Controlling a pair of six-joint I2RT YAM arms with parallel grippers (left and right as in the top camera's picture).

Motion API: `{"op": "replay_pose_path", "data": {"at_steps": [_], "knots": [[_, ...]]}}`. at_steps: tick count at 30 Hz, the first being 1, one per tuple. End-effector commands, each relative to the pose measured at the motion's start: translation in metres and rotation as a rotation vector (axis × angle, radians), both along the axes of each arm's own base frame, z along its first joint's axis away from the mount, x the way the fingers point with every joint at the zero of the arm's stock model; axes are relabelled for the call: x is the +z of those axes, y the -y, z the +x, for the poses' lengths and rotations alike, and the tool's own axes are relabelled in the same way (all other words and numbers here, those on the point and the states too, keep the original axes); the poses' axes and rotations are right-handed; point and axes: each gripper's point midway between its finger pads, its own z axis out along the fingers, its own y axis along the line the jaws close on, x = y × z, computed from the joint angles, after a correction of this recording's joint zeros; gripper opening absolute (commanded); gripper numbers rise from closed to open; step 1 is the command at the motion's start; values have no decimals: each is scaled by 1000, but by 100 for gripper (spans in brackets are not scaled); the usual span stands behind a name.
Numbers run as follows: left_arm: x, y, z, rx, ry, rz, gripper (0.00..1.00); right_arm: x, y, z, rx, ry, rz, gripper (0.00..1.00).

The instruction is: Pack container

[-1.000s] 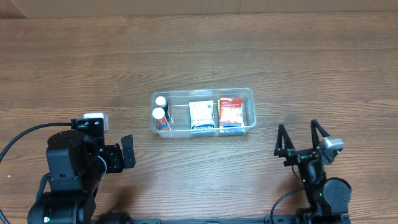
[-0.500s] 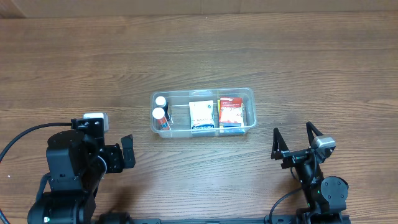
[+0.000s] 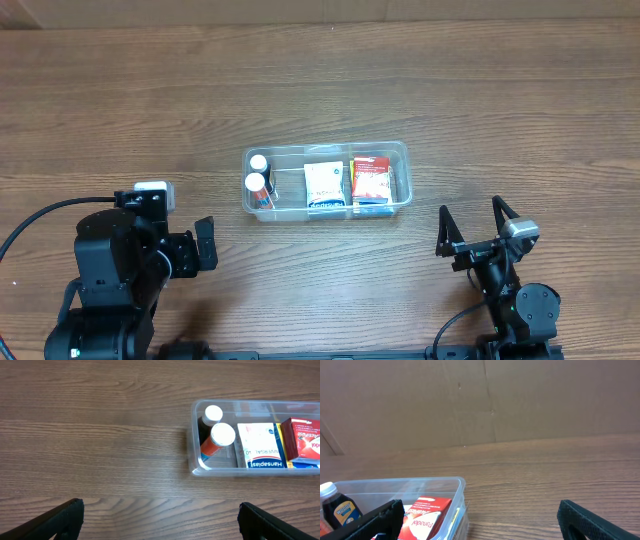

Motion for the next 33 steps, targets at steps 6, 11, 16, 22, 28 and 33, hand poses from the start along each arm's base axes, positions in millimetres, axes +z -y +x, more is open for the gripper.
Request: {"op": "replay_pose_path", "data": {"at_steps": [6, 11, 16, 22, 28, 33], "knots": [[-1, -1, 0, 7, -3, -7, 100, -1, -2, 0, 8, 6, -3, 100], [1, 0, -1, 7, 8, -6, 100, -1, -2, 0, 8, 6, -4, 100], [6, -11, -19, 34, 64, 69, 100, -1, -2, 0, 8, 6, -4, 100], [-18, -11, -42, 38, 175, 72, 100, -1, -2, 0, 8, 6, -4, 100], [-40, -12, -20, 45, 382, 77, 100, -1, -2, 0, 8, 6, -4, 100], [-44, -13, 10, 50, 555, 82, 100, -1, -2, 0, 8, 6, -4, 100]]}}
